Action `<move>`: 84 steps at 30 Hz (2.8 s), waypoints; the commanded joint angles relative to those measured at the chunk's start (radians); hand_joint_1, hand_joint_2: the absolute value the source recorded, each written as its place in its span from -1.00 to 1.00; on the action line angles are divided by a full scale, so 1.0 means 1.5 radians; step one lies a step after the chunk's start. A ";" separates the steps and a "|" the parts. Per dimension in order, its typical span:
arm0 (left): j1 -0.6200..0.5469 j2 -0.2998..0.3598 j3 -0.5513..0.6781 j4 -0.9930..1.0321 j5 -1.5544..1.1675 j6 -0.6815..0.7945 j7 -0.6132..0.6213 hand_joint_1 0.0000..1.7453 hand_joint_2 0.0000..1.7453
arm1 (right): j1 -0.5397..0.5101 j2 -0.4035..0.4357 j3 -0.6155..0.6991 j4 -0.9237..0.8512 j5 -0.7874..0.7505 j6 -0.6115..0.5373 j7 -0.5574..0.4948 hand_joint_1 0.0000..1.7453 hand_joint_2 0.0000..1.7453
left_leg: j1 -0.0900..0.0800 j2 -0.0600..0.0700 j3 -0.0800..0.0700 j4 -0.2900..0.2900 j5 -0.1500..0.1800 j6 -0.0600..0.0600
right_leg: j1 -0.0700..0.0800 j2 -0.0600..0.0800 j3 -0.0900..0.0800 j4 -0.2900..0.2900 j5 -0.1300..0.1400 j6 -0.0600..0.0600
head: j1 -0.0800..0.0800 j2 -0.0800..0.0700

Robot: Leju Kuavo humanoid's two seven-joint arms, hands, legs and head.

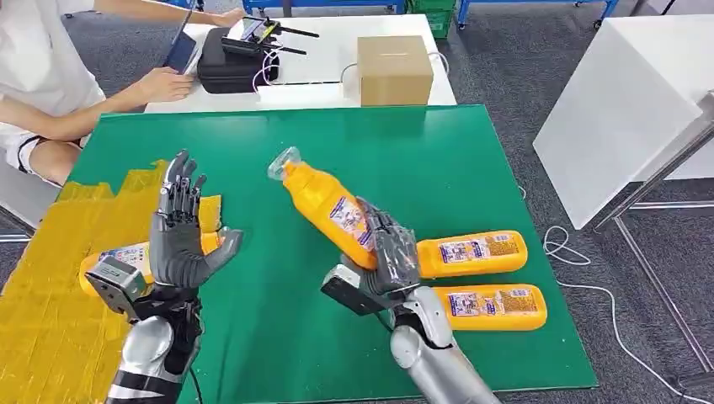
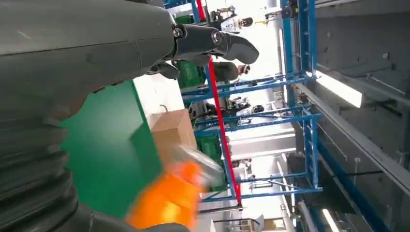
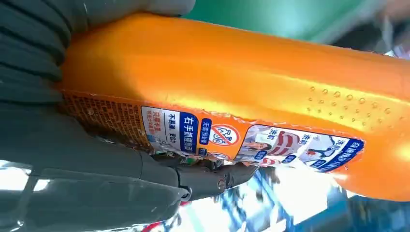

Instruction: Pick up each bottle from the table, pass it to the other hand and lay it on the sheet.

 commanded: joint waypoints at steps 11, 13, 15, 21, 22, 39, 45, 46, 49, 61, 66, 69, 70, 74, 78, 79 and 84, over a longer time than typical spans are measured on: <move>-0.124 0.055 -0.093 0.168 0.166 -0.098 0.161 -1.00 1.00 | 0.055 0.011 -0.056 -0.126 -0.200 -0.054 -0.203 1.00 1.00 | 0.000 -0.001 0.001 -0.001 0.000 -0.001 | 0.001 -0.001 0.001 -0.001 0.000 0.000 | 0.000 0.000; -0.121 0.053 -0.096 0.161 0.171 -0.097 0.160 -1.00 1.00 | 0.048 0.011 -0.047 -0.113 -0.200 -0.050 -0.201 1.00 1.00 | 0.001 -0.001 0.001 -0.001 0.000 -0.001 | 0.001 -0.001 0.001 -0.001 0.000 0.000 | 0.000 0.000; -0.118 0.055 -0.098 0.157 0.175 -0.097 0.160 -1.00 1.00 | 0.044 0.010 -0.045 -0.109 -0.199 -0.050 -0.199 1.00 1.00 | 0.001 -0.001 0.001 -0.001 0.000 -0.001 | 0.001 -0.001 0.002 -0.001 0.000 0.000 | 0.000 0.000; -0.112 0.061 -0.110 0.141 0.194 -0.114 0.158 -1.00 1.00 | 0.030 0.008 -0.036 -0.086 -0.193 -0.041 -0.189 1.00 1.00 | 0.001 0.000 0.001 -0.001 0.000 -0.001 | 0.001 -0.001 0.001 -0.001 0.000 0.000 | 0.000 0.000; -0.114 0.061 -0.115 0.140 0.195 -0.117 0.157 -1.00 1.00 | 0.025 0.009 -0.032 -0.079 -0.193 -0.036 -0.189 1.00 1.00 | 0.001 -0.001 0.000 0.000 0.000 0.000 | 0.001 -0.001 0.001 -0.001 0.000 0.000 | 0.000 0.000; -0.127 0.056 -0.138 0.148 0.215 -0.143 0.150 -1.00 1.00 | -0.039 0.018 -0.043 0.033 -0.196 -0.018 -0.175 1.00 1.00 | 0.001 -0.001 0.001 -0.001 0.000 -0.001 | 0.001 -0.001 0.001 -0.001 0.000 0.000 | 0.000 0.000; -0.137 0.052 -0.150 0.155 0.226 -0.162 0.143 -1.00 1.00 | -0.069 0.034 -0.035 0.093 -0.185 -0.013 -0.184 1.00 1.00 | 0.001 -0.001 0.000 0.000 0.000 -0.001 | 0.001 -0.001 0.001 0.000 0.000 0.000 | 0.000 0.000; -0.138 0.052 -0.151 0.156 0.229 -0.165 0.142 -1.00 1.00 | -0.073 0.039 -0.029 0.101 -0.177 -0.015 -0.186 1.00 1.00 | 0.000 -0.001 0.000 0.000 0.000 -0.001 | 0.000 -0.001 0.001 0.000 0.000 0.000 | 0.000 0.000; -0.144 0.051 -0.153 0.163 0.234 -0.172 0.142 -1.00 1.00 | -0.077 0.052 -0.003 0.109 -0.149 -0.028 -0.197 1.00 1.00 | 0.001 0.000 0.000 0.000 0.000 -0.001 | 0.001 0.000 0.001 0.000 0.000 0.000 | 0.000 0.000; -0.154 0.050 -0.151 0.177 0.251 -0.178 0.145 -1.00 1.00 | -0.049 0.058 0.050 0.054 -0.114 -0.071 -0.246 0.90 1.00 | 0.000 -0.001 0.000 0.000 0.000 0.000 | 0.001 -0.001 0.000 0.000 0.000 0.000 | 0.000 0.000; -0.158 0.048 -0.144 0.192 0.291 -0.197 0.148 -1.00 1.00 | -0.015 0.053 0.122 -0.003 -0.086 -0.105 -0.277 1.00 1.00 | 0.001 -0.001 0.001 0.000 0.000 -0.001 | 0.001 -0.001 0.001 0.000 -0.001 0.000 | 0.000 0.000; -0.163 0.048 -0.138 0.204 0.307 -0.199 0.150 -1.00 1.00 | -0.013 0.046 0.162 -0.008 -0.086 -0.102 -0.281 1.00 1.00 | 0.001 -0.002 0.000 0.000 0.000 -0.001 | 0.001 -0.002 0.000 0.000 0.000 0.000 | 0.001 0.000; -0.166 0.047 -0.136 0.212 0.314 -0.201 0.151 -1.00 1.00 | -0.018 0.042 0.182 -0.001 -0.091 -0.094 -0.274 1.00 1.00 | 0.000 -0.001 0.000 0.000 0.000 -0.001 | 0.001 -0.001 0.000 0.000 0.000 0.000 | 0.000 0.000; -0.178 0.040 -0.133 0.232 0.324 -0.206 0.147 -1.00 1.00 | -0.043 0.037 0.230 0.057 -0.076 -0.045 -0.241 1.00 1.00 | 0.001 -0.001 0.000 0.000 0.000 -0.001 | 0.001 -0.001 0.000 0.000 0.000 0.000 | 0.000 0.000; -0.183 0.038 -0.134 0.236 0.324 -0.206 0.146 -1.00 1.00 | -0.046 0.038 0.239 0.078 -0.070 -0.047 -0.244 1.00 1.00 | 0.000 -0.002 0.000 -0.001 0.000 -0.001 | 0.001 -0.002 0.000 0.000 0.000 0.000 | 0.000 0.000; -0.184 0.037 -0.133 0.236 0.324 -0.204 0.146 -1.00 1.00 | -0.049 0.039 0.244 0.085 -0.068 -0.041 -0.242 1.00 1.00 | 0.001 -0.002 0.000 -0.001 0.000 -0.001 | 0.001 -0.002 0.001 -0.001 0.000 0.000 | 0.000 0.000; -0.171 0.010 -0.103 0.217 0.331 -0.143 0.139 -0.96 1.00 | -0.052 0.040 0.247 0.103 -0.066 -0.043 -0.224 1.00 1.00 | 0.001 -0.002 0.001 0.000 0.000 -0.001 | 0.002 -0.002 0.001 -0.001 0.000 0.000 | 0.000 0.000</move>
